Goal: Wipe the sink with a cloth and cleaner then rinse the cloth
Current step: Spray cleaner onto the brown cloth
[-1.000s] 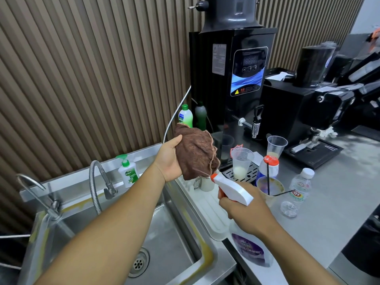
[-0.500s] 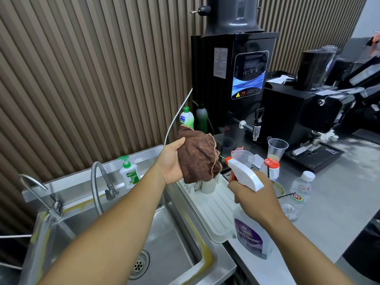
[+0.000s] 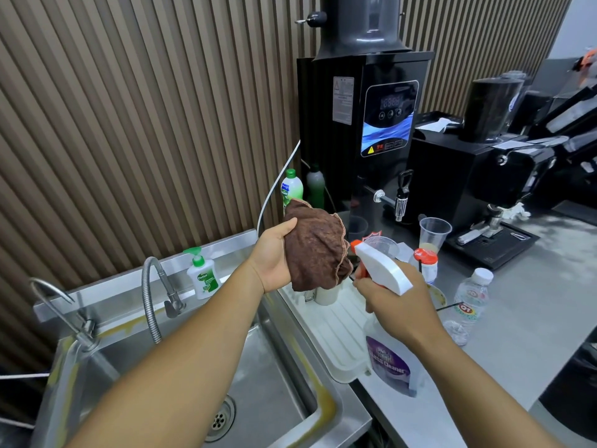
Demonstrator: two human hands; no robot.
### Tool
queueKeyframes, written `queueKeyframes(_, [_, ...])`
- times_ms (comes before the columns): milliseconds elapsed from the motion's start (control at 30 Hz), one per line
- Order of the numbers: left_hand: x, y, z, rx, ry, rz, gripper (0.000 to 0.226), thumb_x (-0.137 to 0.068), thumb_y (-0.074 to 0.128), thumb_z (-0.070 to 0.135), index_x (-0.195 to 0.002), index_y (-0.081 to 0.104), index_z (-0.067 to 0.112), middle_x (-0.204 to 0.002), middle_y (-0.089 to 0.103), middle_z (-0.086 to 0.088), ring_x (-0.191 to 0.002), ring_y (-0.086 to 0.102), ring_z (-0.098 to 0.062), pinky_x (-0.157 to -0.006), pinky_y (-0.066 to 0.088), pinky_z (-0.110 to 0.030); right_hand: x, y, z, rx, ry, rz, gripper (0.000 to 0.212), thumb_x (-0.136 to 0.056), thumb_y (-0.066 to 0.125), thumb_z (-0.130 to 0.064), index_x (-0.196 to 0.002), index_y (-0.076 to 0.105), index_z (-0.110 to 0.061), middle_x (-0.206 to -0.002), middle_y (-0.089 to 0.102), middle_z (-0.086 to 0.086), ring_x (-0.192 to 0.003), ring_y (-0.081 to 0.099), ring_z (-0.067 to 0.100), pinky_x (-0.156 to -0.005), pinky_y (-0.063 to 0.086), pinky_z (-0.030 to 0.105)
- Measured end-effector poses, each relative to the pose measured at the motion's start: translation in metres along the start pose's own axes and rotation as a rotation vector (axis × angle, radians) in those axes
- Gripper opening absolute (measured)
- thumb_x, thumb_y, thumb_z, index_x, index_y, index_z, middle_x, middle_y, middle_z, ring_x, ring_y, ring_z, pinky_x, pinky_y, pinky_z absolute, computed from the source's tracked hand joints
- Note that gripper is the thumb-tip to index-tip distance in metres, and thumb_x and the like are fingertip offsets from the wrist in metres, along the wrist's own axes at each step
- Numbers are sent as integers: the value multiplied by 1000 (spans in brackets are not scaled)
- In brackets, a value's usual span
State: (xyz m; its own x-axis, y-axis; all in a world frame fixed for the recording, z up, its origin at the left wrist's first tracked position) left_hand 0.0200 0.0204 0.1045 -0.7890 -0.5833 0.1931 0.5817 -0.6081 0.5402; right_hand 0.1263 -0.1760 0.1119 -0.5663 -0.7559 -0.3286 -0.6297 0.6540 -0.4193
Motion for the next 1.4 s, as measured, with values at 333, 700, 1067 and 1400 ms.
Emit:
queueKeyframes(333, [-6, 14, -7, -1, -14, -35, 52, -106, 37, 34, -143, 50, 2, -140, 59, -19, -130, 56, -36, -110, 42, -51, 8, -3, 19, -29, 61, 12, 14, -69, 57, -23, -70, 56, -9, -64, 55, 16, -59, 50, 33, -54, 44, 43])
queueKeyframes(700, [-11, 39, -34, -7, -45, -62, 51, -107, 34, 33, -141, 52, 1, -135, 63, -18, -125, 61, -33, -100, 48, -46, 27, -33, 57, -146, 193, 105, 11, -77, 64, -6, -70, 57, 0, -59, 50, 17, -48, 46, 17, -45, 40, 24])
queueKeyframes(1067, [-25, 60, -68, 35, -68, -89, 54, -107, 32, 34, -144, 46, -3, -140, 58, -23, -129, 56, -40, -112, 39, -54, 46, -64, 107, -136, 221, 313, 15, -77, 63, -3, -85, 62, -15, -79, 61, 13, -68, 61, 22, -59, 53, 37])
queueKeyframes(1400, [-12, 44, -88, 40, -58, 15, 50, -107, 30, 32, -136, 54, -1, -127, 67, -21, -113, 68, -37, -90, 55, -46, 36, -57, 164, -163, 315, 385, 12, -73, 65, -18, -80, 61, -27, -72, 58, -9, -69, 55, 16, -61, 48, 37])
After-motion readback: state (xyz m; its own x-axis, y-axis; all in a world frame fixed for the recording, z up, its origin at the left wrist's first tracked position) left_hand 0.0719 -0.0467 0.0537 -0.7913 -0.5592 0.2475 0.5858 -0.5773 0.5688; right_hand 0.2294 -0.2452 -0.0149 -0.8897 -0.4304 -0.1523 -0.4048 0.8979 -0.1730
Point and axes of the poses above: each hand's wrist, its own x-axis away from the middle knuckle, its own y-axis out of the palm, z = x × y, the point moved 2 cm from there along -x, towards the middle knuckle
